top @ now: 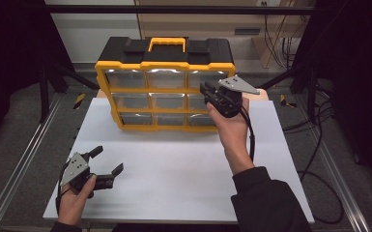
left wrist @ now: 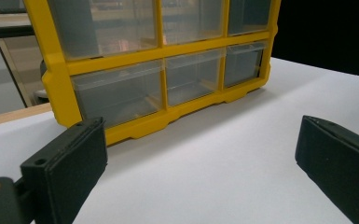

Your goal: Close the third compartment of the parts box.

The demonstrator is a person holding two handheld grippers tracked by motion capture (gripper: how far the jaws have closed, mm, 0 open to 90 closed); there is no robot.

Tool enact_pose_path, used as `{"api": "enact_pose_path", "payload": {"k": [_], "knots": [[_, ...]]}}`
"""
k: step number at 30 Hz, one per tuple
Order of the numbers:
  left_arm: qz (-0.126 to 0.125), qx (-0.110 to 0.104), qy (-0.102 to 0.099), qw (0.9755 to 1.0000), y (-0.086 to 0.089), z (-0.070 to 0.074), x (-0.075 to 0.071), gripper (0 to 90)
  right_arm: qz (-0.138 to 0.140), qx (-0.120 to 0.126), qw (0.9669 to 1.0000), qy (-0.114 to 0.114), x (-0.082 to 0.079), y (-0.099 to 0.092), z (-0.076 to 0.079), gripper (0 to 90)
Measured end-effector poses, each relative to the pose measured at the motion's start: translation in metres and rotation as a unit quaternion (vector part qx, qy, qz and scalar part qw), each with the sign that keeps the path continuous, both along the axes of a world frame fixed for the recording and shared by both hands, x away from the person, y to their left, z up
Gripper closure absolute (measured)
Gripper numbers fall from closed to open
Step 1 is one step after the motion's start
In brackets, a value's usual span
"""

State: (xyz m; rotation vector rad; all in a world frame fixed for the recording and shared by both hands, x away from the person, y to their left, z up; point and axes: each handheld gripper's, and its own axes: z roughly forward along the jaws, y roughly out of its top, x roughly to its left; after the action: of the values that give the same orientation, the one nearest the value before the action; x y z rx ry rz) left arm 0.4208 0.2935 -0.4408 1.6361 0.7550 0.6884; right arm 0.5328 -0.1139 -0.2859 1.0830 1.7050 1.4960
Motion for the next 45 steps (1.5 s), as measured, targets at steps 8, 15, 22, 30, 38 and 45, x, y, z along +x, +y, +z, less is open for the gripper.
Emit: {"api": "enact_pose_path", "payload": {"k": [8, 15, 22, 30, 38, 45], "knots": [[-0.001, 0.002, 0.001, 1.0000, -0.001, 0.000, 0.001, 2.0, 0.013, 0.004, 0.9999, -0.010, -0.006, 0.000, 0.005, 72.0], [0.000, 0.004, 0.001, 1.0000, -0.001, -0.001, 0.001, 2.0, 0.020, 0.014, 0.9997, -0.010, -0.010, 0.002, 0.008, 53.7], [0.008, 0.004, 0.001, 1.0000, 0.001, -0.001, 0.004, 2.0, 0.010, 0.004, 0.9995, -0.028, -0.013, 0.000, 0.012, 27.9], [0.007, 0.006, 0.002, 1.0000, 0.000, -0.001, 0.004, 2.0, 0.007, 0.002, 0.9993, -0.036, -0.015, -0.006, 0.019, 4.8], [0.006, -0.002, 0.002, 1.0000, 0.002, 0.000, 0.001, 2.0, 0.016, 0.008, 0.9992, -0.035, -0.020, -0.013, 0.014, 5.3], [0.011, -0.002, 0.000, 0.9999, 0.005, 0.001, -0.001, 2.0, 0.029, 0.002, 0.9993, -0.025, -0.025, -0.020, 0.008, 6.9]]}}
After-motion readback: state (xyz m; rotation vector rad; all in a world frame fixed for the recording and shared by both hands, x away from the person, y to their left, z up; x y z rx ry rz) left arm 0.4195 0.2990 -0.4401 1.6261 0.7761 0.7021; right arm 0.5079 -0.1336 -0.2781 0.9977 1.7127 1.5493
